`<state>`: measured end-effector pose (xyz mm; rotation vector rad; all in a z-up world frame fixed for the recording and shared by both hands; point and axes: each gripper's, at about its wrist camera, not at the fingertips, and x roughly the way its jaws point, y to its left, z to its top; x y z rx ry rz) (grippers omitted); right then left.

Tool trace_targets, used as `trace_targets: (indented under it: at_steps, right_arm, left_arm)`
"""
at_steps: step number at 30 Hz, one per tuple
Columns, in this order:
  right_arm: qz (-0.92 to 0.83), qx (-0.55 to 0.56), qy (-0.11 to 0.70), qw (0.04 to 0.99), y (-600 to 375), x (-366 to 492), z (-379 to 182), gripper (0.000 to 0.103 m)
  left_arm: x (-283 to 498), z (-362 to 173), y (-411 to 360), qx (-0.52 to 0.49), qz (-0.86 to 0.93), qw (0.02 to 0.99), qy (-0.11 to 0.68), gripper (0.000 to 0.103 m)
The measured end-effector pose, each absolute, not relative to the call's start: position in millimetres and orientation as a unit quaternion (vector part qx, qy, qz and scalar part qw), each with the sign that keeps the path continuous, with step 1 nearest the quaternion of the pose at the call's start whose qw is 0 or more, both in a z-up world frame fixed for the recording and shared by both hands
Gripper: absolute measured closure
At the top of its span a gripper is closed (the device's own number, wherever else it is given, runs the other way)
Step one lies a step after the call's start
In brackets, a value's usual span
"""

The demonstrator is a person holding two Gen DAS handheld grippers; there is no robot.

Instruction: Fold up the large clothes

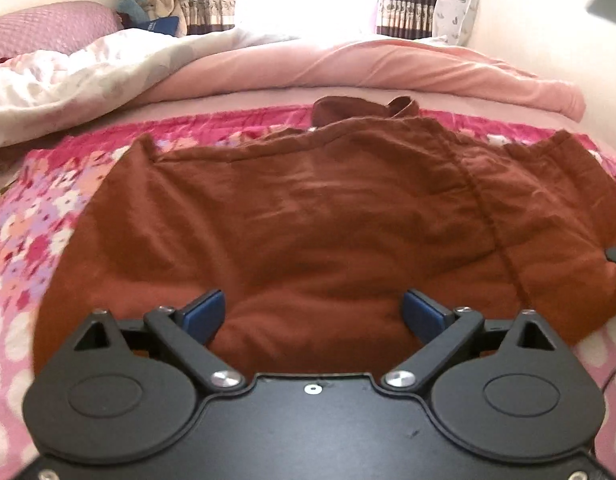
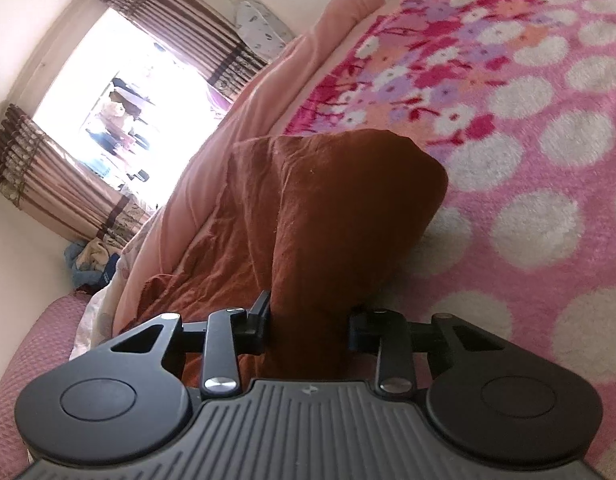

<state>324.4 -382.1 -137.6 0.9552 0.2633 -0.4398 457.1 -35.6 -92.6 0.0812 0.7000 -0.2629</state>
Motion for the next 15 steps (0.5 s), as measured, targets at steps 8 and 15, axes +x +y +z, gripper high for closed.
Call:
trace_targets:
  at_steps: [8, 15]
  right_arm:
    - [-0.219, 0.417, 0.118, 0.874, -372.1, 326.8, -125.2, 0.068]
    - [-0.217, 0.359, 0.087, 0.904, -352.7, 327.5, -86.9, 0.071]
  left_arm:
    - [462.9, -124.6, -33.9, 0.047, -0.114, 0.938, 0.325, 0.002]
    - [472.4, -72.3, -27.2, 0.048, -0.094, 0.953, 0.284, 0.006]
